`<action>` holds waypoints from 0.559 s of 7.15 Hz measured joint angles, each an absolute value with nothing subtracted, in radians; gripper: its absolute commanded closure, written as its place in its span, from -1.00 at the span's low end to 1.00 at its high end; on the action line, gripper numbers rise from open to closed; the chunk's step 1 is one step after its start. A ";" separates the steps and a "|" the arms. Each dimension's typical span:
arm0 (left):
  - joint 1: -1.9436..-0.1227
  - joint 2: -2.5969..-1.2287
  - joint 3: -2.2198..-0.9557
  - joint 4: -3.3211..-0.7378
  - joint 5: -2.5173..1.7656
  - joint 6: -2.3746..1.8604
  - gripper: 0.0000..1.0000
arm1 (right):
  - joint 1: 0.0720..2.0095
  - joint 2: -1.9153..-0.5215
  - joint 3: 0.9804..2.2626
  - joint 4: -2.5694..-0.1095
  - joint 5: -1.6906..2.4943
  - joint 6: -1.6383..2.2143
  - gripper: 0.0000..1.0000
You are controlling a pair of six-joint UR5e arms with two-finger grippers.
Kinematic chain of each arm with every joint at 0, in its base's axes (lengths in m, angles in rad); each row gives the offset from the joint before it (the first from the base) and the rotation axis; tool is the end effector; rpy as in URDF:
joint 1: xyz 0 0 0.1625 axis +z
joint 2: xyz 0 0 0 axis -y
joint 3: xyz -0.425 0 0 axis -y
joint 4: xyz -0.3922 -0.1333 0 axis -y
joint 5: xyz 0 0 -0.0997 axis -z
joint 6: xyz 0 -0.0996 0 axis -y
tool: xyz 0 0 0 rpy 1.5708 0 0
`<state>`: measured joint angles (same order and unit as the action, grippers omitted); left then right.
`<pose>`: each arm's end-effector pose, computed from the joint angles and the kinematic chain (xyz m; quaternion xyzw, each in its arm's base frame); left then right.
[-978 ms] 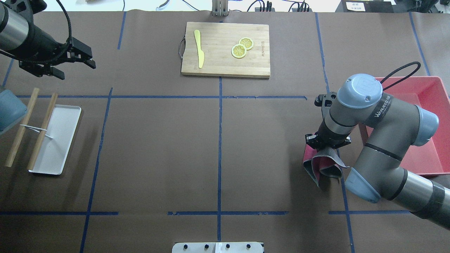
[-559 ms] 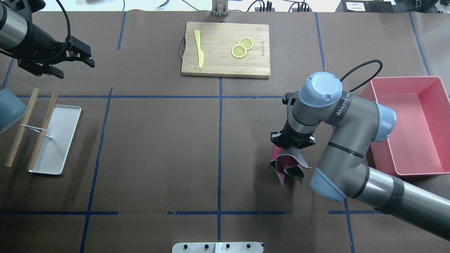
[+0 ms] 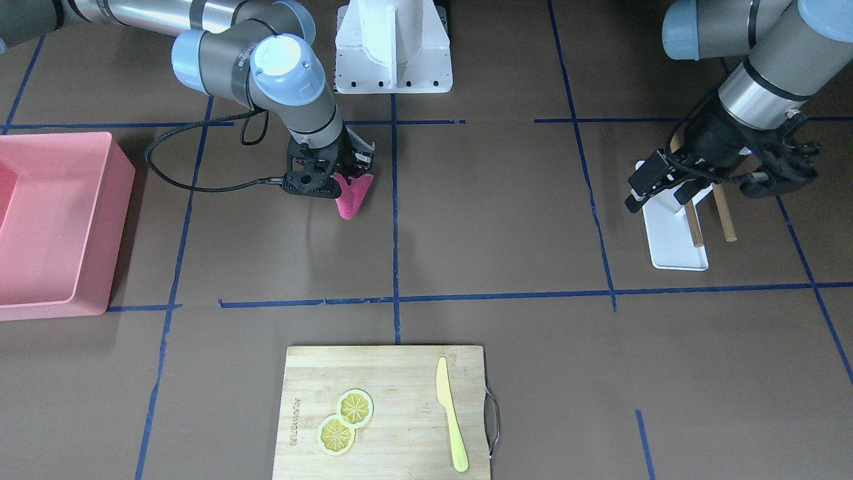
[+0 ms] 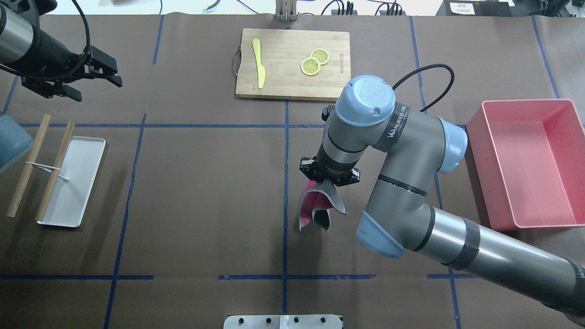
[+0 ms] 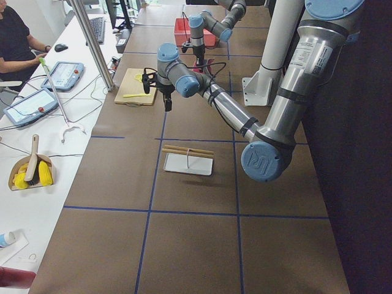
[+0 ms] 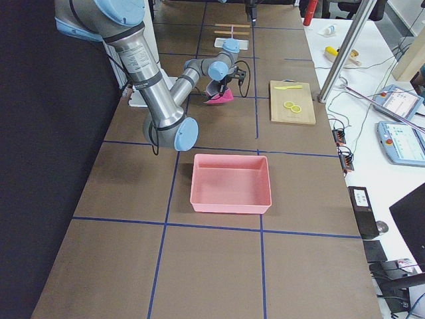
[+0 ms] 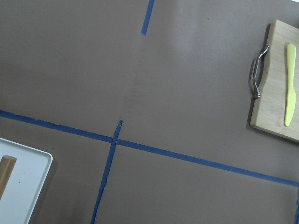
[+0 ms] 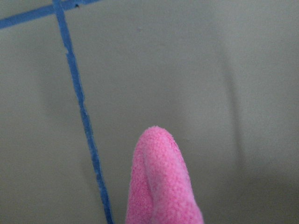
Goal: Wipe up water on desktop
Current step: 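Carry the cloth with the right gripper over the pink bin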
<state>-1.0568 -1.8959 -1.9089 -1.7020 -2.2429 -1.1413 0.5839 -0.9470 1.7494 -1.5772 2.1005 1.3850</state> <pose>0.2183 -0.5316 0.3073 0.0232 0.4747 -0.1473 0.8675 -0.4982 -0.4287 0.2143 -0.0832 -0.4373 0.0765 0.8922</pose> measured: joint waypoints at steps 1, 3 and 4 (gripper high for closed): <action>-1.057 -1.891 -1.913 -1.702 -2.243 -1.141 -0.99 | 0.625 -1.007 1.856 -1.579 2.108 1.388 0.97; -1.057 -1.887 -1.915 -1.703 -2.243 -1.141 -0.99 | 0.710 -1.187 2.052 -1.579 2.123 1.381 0.97; -1.057 -1.886 -1.916 -1.703 -2.243 -1.141 -0.99 | 0.778 -1.277 2.095 -1.576 2.153 1.326 0.95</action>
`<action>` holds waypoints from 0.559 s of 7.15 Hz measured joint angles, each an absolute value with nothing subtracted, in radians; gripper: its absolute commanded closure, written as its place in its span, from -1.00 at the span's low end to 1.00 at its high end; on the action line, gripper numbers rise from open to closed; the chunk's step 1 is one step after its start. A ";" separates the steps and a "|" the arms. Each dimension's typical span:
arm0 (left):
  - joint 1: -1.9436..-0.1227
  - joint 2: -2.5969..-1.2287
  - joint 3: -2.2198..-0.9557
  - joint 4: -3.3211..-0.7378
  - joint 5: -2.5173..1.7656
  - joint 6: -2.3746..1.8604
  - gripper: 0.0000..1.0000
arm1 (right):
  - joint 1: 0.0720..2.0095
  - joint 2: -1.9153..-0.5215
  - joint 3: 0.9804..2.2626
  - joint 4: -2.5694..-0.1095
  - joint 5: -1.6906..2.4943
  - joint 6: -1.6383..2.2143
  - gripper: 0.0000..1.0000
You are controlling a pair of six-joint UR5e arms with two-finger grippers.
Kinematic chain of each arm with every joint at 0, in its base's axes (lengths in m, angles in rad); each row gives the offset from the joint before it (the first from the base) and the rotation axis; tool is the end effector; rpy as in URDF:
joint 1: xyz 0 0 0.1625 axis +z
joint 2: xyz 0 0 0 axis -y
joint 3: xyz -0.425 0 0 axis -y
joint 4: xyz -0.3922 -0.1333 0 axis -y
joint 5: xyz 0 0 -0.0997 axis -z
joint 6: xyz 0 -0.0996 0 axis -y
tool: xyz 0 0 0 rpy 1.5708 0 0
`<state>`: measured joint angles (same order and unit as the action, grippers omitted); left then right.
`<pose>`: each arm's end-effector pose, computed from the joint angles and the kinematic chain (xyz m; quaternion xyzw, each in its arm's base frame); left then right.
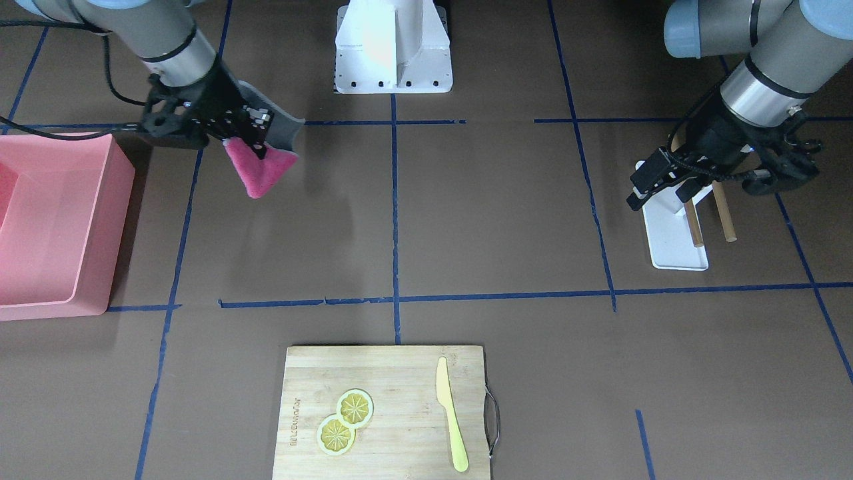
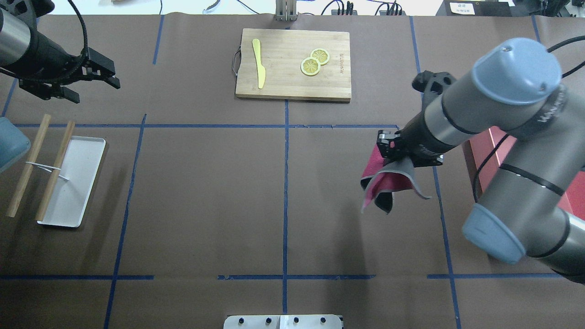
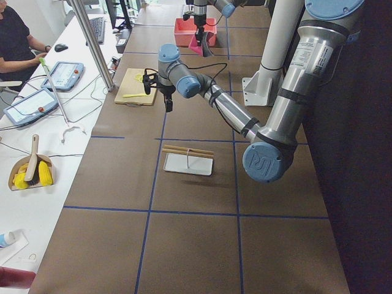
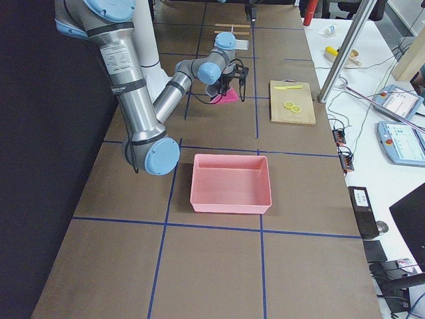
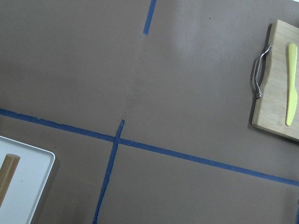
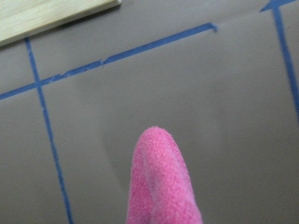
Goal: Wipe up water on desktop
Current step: 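Carry the cloth with the right gripper over the pink bin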
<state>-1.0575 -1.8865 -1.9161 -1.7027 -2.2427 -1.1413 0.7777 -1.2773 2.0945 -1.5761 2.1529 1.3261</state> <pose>0.2163 -0.5290 0.3094 0.0229 0.4742 -0.1479 0.8676 -0.3156 -0.4210 0.2682 -0.0449 -0.4589 0.1225 0.8789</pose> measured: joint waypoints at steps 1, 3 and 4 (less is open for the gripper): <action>-1.058 -1.886 -1.917 -1.703 -2.243 -1.141 -0.99 | 0.869 -1.372 2.112 -1.573 2.209 1.197 0.94; -1.058 -1.885 -1.918 -1.703 -2.243 -1.141 -0.99 | 1.054 -1.560 2.118 -1.572 2.305 0.860 0.92; -1.059 -1.885 -1.918 -1.703 -2.243 -1.141 -0.99 | 1.122 -1.630 2.104 -1.572 2.320 0.696 0.91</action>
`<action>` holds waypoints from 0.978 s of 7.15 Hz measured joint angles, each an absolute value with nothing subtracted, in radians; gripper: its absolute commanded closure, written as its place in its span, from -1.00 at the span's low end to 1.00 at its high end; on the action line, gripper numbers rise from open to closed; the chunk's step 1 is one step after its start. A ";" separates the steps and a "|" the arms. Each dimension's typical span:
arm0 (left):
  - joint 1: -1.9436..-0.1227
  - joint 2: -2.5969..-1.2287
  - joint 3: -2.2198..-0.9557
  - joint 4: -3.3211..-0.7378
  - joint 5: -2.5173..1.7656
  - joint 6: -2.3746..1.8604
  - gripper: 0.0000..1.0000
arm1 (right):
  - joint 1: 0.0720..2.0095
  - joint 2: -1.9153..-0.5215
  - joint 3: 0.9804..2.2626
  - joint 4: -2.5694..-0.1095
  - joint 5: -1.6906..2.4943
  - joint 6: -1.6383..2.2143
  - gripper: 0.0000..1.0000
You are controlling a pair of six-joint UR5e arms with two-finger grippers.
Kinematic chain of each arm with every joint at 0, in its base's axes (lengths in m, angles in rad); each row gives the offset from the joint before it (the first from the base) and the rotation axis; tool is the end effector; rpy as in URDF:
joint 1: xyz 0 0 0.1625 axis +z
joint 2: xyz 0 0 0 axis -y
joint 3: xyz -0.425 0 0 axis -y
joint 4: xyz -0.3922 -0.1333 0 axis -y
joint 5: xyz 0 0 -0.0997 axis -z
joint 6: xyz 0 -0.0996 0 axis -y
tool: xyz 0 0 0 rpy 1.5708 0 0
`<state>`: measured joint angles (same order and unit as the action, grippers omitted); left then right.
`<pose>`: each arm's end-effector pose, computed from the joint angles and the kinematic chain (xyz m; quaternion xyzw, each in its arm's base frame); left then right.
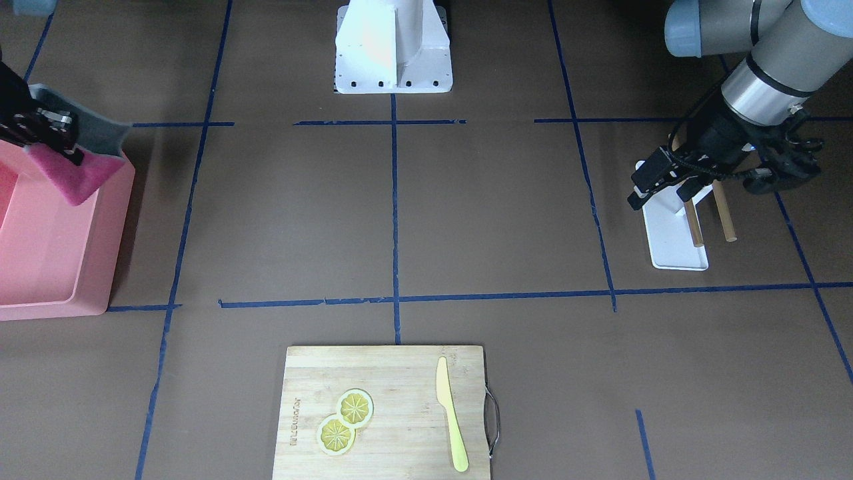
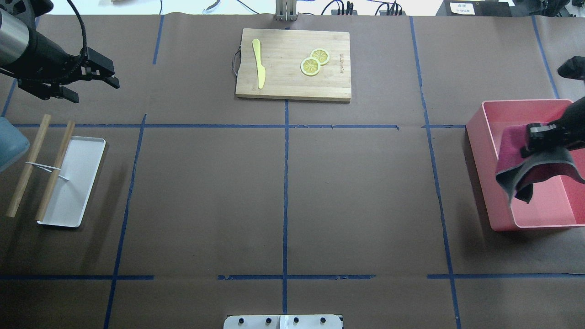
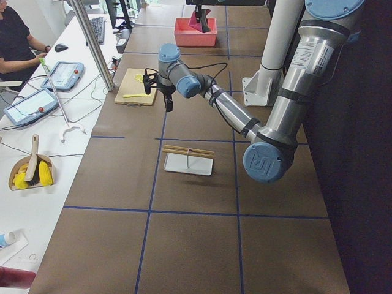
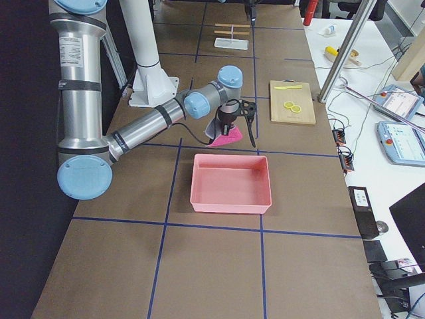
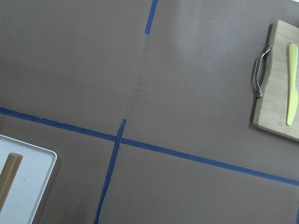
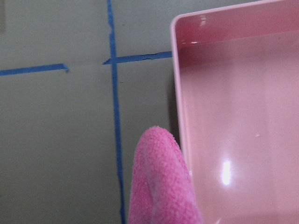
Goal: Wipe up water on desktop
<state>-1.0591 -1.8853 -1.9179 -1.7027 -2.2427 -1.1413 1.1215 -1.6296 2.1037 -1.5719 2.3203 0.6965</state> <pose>0.2152 -0.5288 0.3093 0.0235 0.4743 -0.1485 0.8674 -0.1347 -0.4301 0.4272 -0.0097 -0.4172 0.0264 0.9084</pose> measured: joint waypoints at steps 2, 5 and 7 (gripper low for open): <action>-1.060 -1.884 -1.918 -1.703 -2.243 -1.141 -0.99 | 1.201 -1.674 2.024 -1.569 2.323 0.485 0.80; -1.060 -1.884 -1.920 -1.703 -2.243 -1.141 -0.99 | 1.214 -1.637 1.910 -1.565 2.314 0.428 -1.00; -1.060 -1.884 -1.921 -1.703 -2.243 -1.141 -0.99 | 1.214 -1.631 1.887 -1.565 2.303 0.429 -1.00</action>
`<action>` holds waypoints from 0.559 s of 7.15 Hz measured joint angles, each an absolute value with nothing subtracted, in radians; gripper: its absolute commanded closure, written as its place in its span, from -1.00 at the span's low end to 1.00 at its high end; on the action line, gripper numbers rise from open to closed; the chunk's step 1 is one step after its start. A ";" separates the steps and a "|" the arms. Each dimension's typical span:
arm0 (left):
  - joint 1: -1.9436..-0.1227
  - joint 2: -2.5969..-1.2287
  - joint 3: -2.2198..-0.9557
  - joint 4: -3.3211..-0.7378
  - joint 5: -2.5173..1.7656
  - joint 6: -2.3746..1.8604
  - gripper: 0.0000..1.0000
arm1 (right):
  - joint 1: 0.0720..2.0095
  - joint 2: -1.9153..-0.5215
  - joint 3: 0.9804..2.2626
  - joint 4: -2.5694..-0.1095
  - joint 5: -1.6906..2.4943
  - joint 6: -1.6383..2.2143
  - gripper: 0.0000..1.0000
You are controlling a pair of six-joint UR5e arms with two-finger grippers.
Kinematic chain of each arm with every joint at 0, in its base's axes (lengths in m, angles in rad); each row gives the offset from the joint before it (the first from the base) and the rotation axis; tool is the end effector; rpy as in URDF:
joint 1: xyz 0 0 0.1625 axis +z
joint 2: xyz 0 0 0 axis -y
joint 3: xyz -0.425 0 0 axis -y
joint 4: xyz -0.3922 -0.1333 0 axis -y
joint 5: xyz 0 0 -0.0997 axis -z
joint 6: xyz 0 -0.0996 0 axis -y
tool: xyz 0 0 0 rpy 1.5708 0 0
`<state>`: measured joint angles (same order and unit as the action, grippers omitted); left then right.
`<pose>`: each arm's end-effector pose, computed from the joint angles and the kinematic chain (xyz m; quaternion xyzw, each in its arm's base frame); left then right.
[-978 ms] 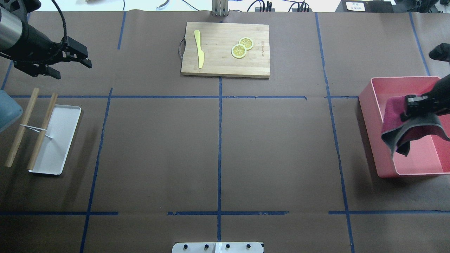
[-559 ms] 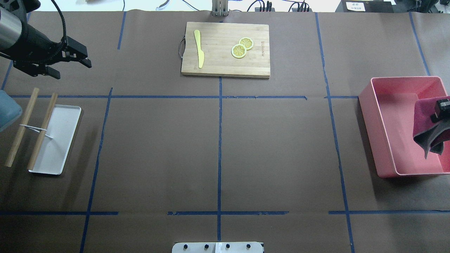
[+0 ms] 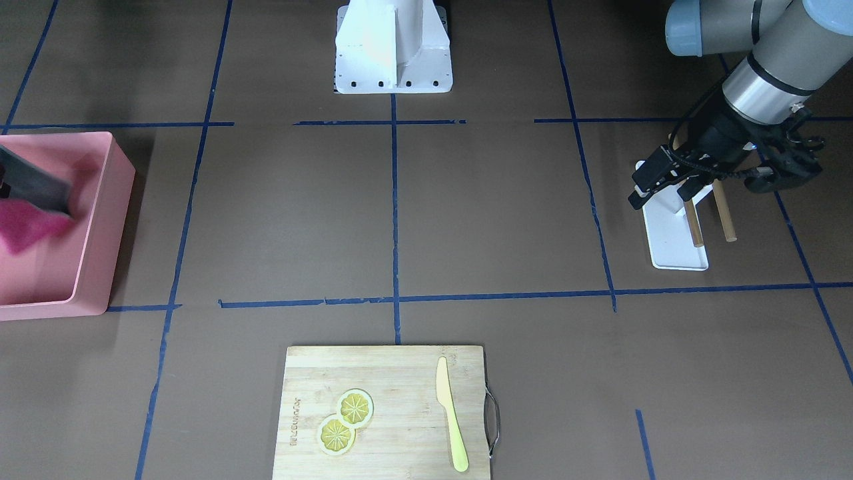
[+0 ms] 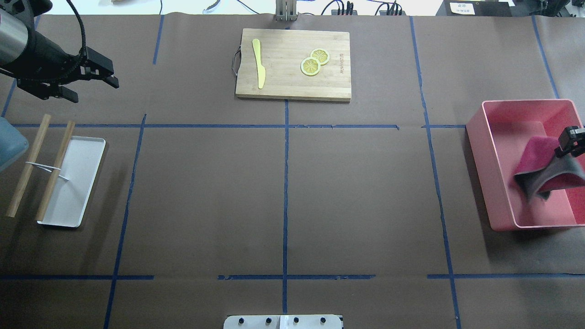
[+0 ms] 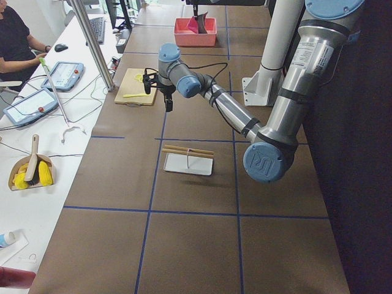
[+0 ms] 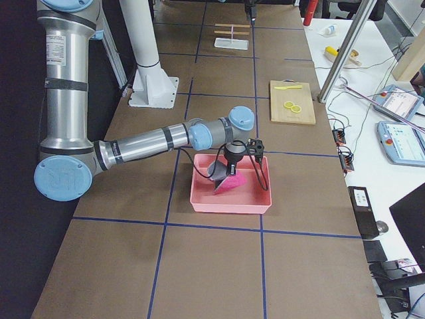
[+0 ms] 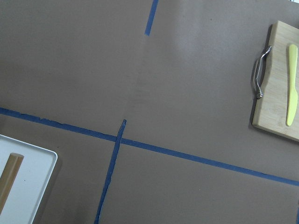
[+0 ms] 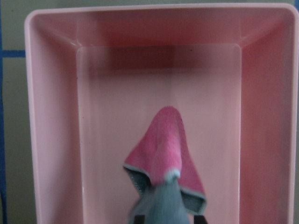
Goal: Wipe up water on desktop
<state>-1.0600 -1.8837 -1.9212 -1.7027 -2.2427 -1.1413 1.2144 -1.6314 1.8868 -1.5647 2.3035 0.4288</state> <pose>0.2142 -0.5280 0.3088 0.0243 0.4748 -0.1485 0.8671 -0.1012 -0.4630 0.5334 -0.0234 -0.3747 -0.0132 0.9268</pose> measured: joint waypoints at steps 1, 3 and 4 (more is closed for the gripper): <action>-1.060 -1.884 -1.921 -1.703 -2.243 -1.141 -0.99 | 1.214 -1.630 1.885 -1.565 2.294 0.428 -1.00; -1.060 -1.878 -1.921 -1.704 -2.243 -1.141 -0.99 | 1.214 -1.629 1.884 -1.565 2.288 0.428 -1.00; -1.060 -1.864 -1.921 -1.705 -2.244 -1.117 -1.00 | 1.215 -1.629 1.884 -1.565 2.287 0.426 -1.00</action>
